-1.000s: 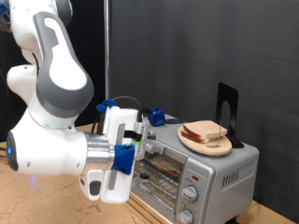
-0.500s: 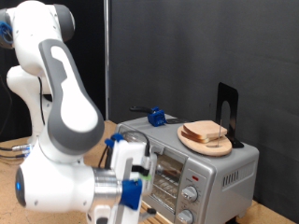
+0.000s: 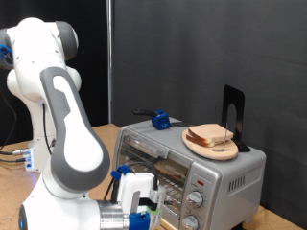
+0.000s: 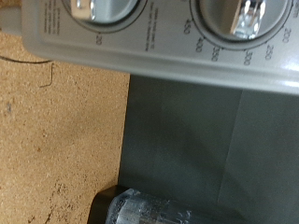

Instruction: Make a piece of toast with the oven

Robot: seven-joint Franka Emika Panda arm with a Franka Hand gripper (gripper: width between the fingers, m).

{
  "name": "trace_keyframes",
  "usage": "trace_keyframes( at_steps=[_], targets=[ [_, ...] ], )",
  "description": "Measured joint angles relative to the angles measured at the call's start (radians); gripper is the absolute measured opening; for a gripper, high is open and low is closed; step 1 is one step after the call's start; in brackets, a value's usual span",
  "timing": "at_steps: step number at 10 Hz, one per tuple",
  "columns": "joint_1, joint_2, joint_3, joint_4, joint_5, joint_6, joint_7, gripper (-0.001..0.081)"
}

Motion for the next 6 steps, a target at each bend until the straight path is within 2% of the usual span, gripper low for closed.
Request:
trace_keyframes(
  at_steps=[3,6],
  targets=[
    [0.005,0.041,0.003,0.043,0.0,0.0,0.003,0.0809],
    [0.018,0.073,0.005,0.059,-0.001,0.0,0.017,0.0809]
  ],
)
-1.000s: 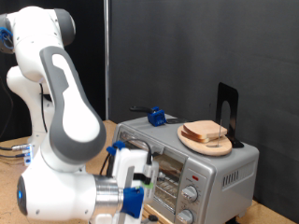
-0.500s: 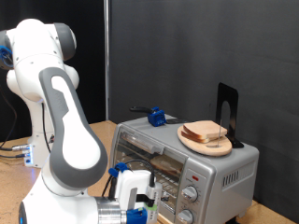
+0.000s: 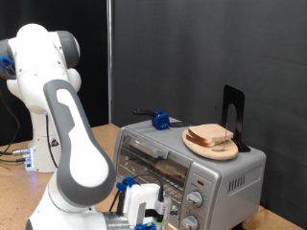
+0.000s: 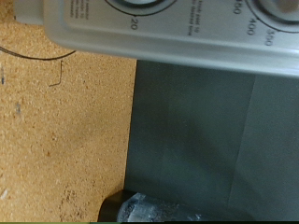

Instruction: Make a piece of toast with the oven

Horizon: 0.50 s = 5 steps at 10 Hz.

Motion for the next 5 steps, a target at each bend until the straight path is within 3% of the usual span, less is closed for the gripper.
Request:
trace_keyframes(
  at_steps=[5],
  targets=[
    [0.042,0.025,0.03,0.009,0.001,0.012,0.005,0.0809]
  ],
)
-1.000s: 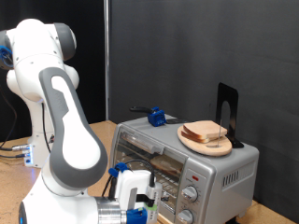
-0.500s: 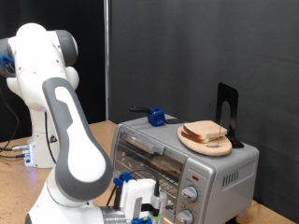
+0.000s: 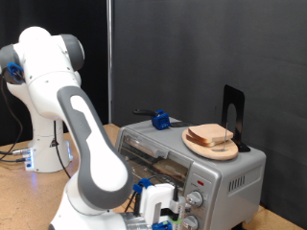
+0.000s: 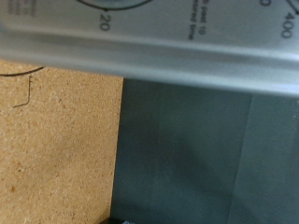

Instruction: Make a piece of toast with the oven

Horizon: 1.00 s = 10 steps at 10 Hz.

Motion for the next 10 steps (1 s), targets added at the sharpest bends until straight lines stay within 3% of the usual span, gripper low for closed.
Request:
trace_keyframes(
  at_steps=[7,9,10],
  targets=[
    [0.02,0.021,0.008,-0.008,0.026,0.026,-0.011,0.0809],
    [0.02,0.02,0.012,-0.004,0.034,0.026,-0.013,0.0529],
    [0.019,0.019,0.014,-0.004,0.038,0.024,-0.013,0.0529]
  ],
)
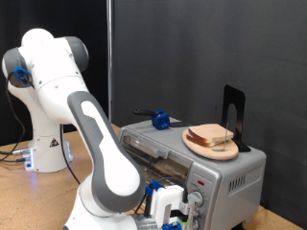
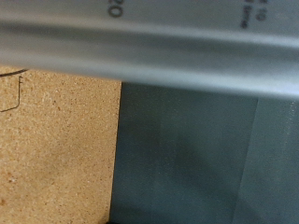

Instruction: Make a piece of toast with the oven

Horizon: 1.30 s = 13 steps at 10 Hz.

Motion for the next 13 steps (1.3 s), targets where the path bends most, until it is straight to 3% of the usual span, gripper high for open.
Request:
trace_keyframes(
  at_steps=[1,2,6,8,10,13],
  targets=[
    [0.0,-0.005,0.001,0.0,0.001,-0.005,0.0,0.039],
    [0.0,-0.005,0.002,0.0,0.001,-0.001,0.0,0.0314],
    [-0.001,-0.008,0.002,-0.002,0.001,-0.002,-0.041,0.0314],
    [-0.006,-0.027,0.003,-0.023,0.002,-0.004,-0.232,0.0314],
    [-0.01,-0.046,0.004,-0.048,0.001,0.004,-0.362,0.0315],
    [-0.012,-0.05,0.004,-0.054,0.001,0.006,-0.453,0.0315]
  ],
)
